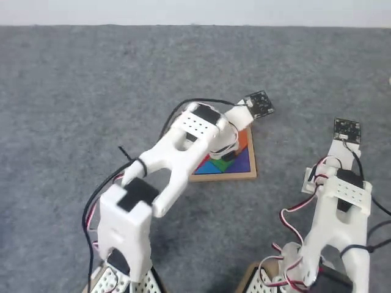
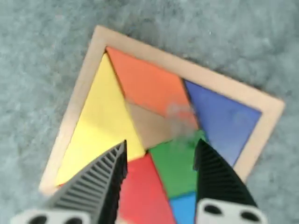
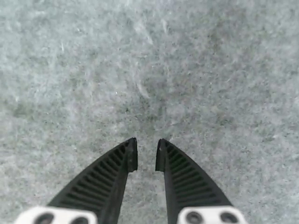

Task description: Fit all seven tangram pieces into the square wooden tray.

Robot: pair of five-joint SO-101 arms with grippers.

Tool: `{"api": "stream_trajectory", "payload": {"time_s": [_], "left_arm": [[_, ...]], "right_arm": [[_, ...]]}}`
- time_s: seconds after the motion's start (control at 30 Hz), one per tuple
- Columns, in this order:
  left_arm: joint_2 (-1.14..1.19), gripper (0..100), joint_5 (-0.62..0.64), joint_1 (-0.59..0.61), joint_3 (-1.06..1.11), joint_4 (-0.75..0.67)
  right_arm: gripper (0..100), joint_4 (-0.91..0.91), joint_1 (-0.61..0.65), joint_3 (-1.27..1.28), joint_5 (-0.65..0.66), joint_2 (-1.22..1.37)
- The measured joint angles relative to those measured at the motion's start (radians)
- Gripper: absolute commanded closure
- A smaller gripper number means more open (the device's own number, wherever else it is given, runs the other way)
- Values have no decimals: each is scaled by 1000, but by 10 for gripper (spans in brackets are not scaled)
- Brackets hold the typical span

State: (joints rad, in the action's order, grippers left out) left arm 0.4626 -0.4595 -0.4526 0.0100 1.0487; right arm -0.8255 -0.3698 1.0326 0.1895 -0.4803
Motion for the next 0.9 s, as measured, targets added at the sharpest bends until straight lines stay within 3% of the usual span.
{"api": "stream_trajectory", "payload": {"time_s": [0.17,0.37,0.9], "left_arm": [[91,783,8,0,-110,6],[126,991,9,-6,-180,83],[69,990,-18,0,-178,141]], "right_arm": [[923,0,0,0,0,0],[923,0,0,0,0,0],[924,0,0,0,0,0]]}}
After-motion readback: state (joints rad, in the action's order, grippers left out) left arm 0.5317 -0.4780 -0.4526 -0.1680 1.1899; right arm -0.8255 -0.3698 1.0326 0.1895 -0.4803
